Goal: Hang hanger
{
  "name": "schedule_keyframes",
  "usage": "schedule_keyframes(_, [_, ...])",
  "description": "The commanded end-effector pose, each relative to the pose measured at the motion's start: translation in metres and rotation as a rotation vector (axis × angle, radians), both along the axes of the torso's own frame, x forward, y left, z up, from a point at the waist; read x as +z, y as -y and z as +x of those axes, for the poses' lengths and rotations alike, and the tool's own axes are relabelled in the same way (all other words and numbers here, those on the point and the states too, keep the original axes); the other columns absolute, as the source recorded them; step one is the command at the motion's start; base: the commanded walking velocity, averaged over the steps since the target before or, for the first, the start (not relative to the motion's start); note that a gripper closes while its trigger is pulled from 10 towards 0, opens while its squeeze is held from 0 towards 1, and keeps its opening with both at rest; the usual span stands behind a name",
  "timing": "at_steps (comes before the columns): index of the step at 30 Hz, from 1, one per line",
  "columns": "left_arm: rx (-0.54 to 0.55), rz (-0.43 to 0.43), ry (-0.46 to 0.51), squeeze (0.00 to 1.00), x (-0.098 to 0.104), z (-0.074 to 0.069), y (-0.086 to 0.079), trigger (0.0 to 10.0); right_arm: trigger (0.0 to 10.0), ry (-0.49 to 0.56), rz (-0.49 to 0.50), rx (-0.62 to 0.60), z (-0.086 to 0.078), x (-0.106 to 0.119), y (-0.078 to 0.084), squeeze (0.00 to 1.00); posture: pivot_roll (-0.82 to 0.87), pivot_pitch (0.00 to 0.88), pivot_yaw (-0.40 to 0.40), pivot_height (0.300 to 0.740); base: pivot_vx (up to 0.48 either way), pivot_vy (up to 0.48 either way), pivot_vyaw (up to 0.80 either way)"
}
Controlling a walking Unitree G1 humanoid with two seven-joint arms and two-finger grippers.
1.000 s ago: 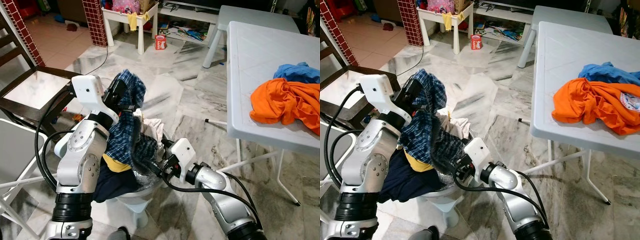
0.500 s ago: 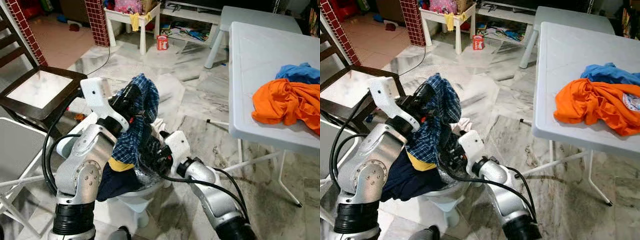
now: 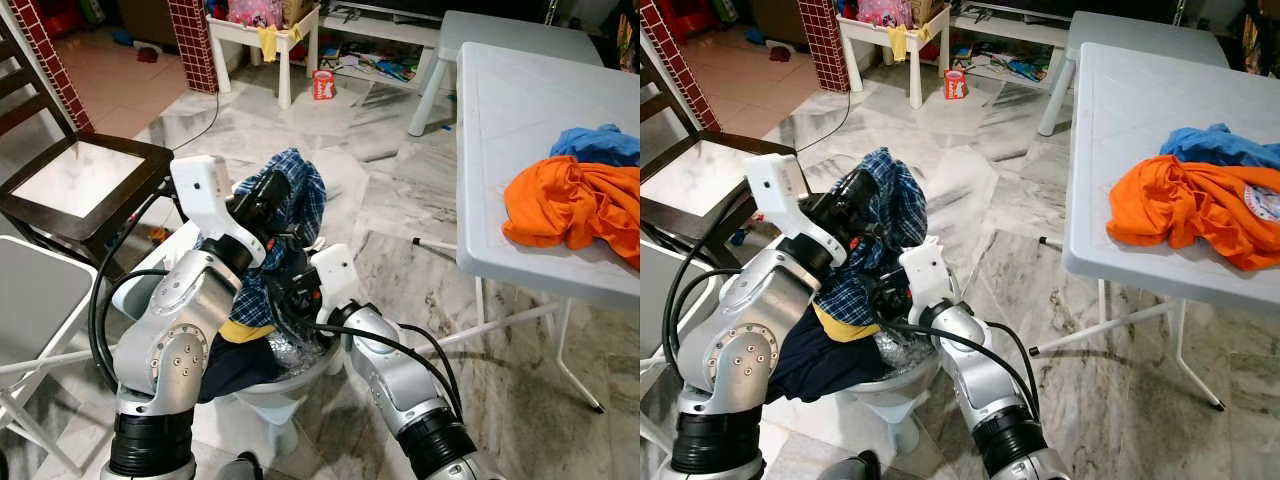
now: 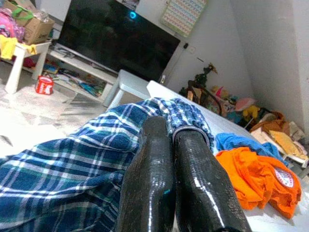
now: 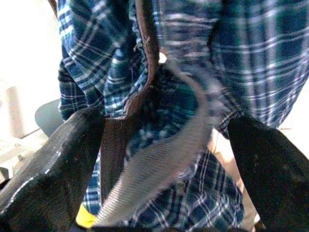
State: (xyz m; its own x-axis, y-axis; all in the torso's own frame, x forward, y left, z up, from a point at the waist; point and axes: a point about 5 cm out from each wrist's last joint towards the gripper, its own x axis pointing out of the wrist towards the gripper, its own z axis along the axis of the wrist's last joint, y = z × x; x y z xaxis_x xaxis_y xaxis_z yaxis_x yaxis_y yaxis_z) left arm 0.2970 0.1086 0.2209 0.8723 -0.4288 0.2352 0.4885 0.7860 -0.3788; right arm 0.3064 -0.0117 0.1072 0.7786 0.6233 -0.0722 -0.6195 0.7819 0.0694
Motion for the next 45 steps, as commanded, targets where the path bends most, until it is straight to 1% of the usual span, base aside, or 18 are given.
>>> schedule_keyframes(1, [0.012, 0.011, 0.015, 0.00, 0.003, -0.003, -0.002, 0.0, 10.0, -0.014, 0.017, -0.001, 0.000, -0.001, 0.000, 0.00, 0.09, 0.135, -0.020, 0.740, 0.000, 0.000, 0.00])
schedule_keyframes(4, [0.008, 0.008, 0.016, 0.00, 0.004, -0.004, -0.003, 0.0, 10.0, -0.038, 0.006, -0.032, 0.002, -0.008, 0.010, 0.00, 0.09, 0.134, -0.021, 0.740, 0.000, 0.000, 0.00])
schedule_keyframes(5, [0.005, 0.007, 0.017, 0.00, 0.005, -0.004, -0.003, 0.0, 7.6, -0.052, 0.016, -0.040, 0.003, -0.010, 0.012, 0.00, 0.09, 0.133, -0.019, 0.740, 0.000, 0.000, 0.00])
schedule_keyframes(6, [0.003, 0.007, 0.017, 0.00, 0.005, -0.005, -0.003, 0.0, 7.6, -0.061, 0.025, -0.045, 0.003, -0.011, 0.014, 0.00, 0.09, 0.133, -0.019, 0.740, 0.000, 0.000, 0.00])
schedule_keyframes(7, [0.002, 0.005, 0.018, 0.00, 0.005, -0.005, -0.002, 0.0, 3.3, -0.067, 0.030, -0.048, 0.004, -0.012, 0.014, 0.00, 0.09, 0.132, -0.018, 0.740, 0.000, 0.000, 0.00])
schedule_keyframes(8, [-0.004, -0.008, 0.015, 0.00, 0.005, -0.006, 0.000, 0.0, 0.0, -0.079, 0.036, -0.061, 0.006, -0.012, 0.015, 0.00, 0.09, 0.131, -0.017, 0.740, 0.000, 0.000, 0.00])
schedule_keyframes(15, [-0.023, -0.035, 0.016, 0.00, 0.009, -0.009, 0.010, 0.0, 0.0, -0.141, 0.071, -0.124, 0.011, -0.015, 0.009, 0.00, 0.10, 0.127, -0.019, 0.740, 0.000, 0.000, 0.00])
schedule_keyframes(20, [-0.038, -0.049, 0.016, 0.00, 0.011, -0.011, 0.015, 0.0, 0.0, -0.173, 0.094, -0.082, 0.009, -0.017, -0.007, 0.00, 0.10, 0.125, -0.021, 0.740, 0.000, 0.000, 0.00])
schedule_keyframes(23, [-0.041, -0.051, 0.015, 0.00, 0.011, -0.011, 0.016, 0.0, 1.1, -0.205, 0.126, -0.059, 0.007, -0.016, -0.019, 0.00, 0.11, 0.124, -0.023, 0.740, 0.000, 0.000, 0.00])
schedule_keyframes(24, [-0.041, -0.052, 0.015, 0.00, 0.011, -0.011, 0.017, 0.0, 0.4, -0.209, 0.131, -0.051, 0.007, -0.016, -0.022, 0.00, 0.10, 0.123, -0.023, 0.740, 0.000, 0.000, 0.00])
schedule_keyframes(28, [-0.044, -0.061, 0.013, 0.00, 0.012, -0.012, 0.019, 0.0, 0.0, -0.226, 0.130, -0.061, 0.006, -0.020, -0.025, 0.00, 0.11, 0.118, -0.027, 0.740, 0.000, 0.000, 0.00])
schedule_keyframes(31, [-0.043, -0.062, 0.014, 0.00, 0.012, -0.013, 0.019, 0.0, 0.0, -0.238, 0.121, -0.123, 0.010, -0.025, -0.014, 0.00, 0.11, 0.115, -0.030, 0.740, 0.000, 0.000, 0.00])
schedule_keyframes(36, [0.013, -0.030, -0.010, 0.00, 0.003, -0.016, 0.006, 0.0, 0.0, -0.189, 0.109, -0.307, 0.028, -0.022, 0.027, 0.00, 0.11, 0.113, -0.033, 0.740, 0.000, 0.000, 0.00])
schedule_keyframes(37, [0.043, 0.015, -0.017, 0.00, -0.004, -0.017, 0.000, 0.9, 0.0, -0.175, 0.106, -0.348, 0.032, -0.020, 0.038, 0.00, 0.11, 0.114, -0.035, 0.740, 0.000, 0.000, 0.00])
schedule_keyframes(40, [0.190, 0.086, -0.057, 0.00, -0.022, -0.019, -0.021, 1.3, 0.0, -0.141, 0.091, -0.431, 0.040, -0.016, 0.058, 0.00, 0.11, 0.114, -0.039, 0.740, 0.000, 0.000, 0.00])
schedule_keyframes(43, [0.291, 0.127, -0.084, 0.00, -0.032, -0.020, -0.036, 2.5, 0.0, -0.117, 0.077, -0.461, 0.044, -0.013, 0.067, 0.00, 0.11, 0.114, -0.040, 0.740, 0.000, 0.000, 0.00])
schedule_keyframes(44, [0.370, 0.143, -0.112, 0.00, -0.038, -0.020, -0.046, 3.5, 0.0, -0.110, 0.075, -0.478, 0.046, -0.012, 0.073, 0.00, 0.11, 0.113, -0.043, 0.740, 0.000, 0.000, 0.00])
schedule_keyframes(45, [0.370, 0.143, -0.112, 0.00, -0.038, -0.020, -0.046, 3.5, 0.0, -0.110, 0.075, -0.478, 0.046, -0.012, 0.073, 0.00, 0.11, 0.113, -0.043, 0.740, 0.000, 0.000, 0.00])
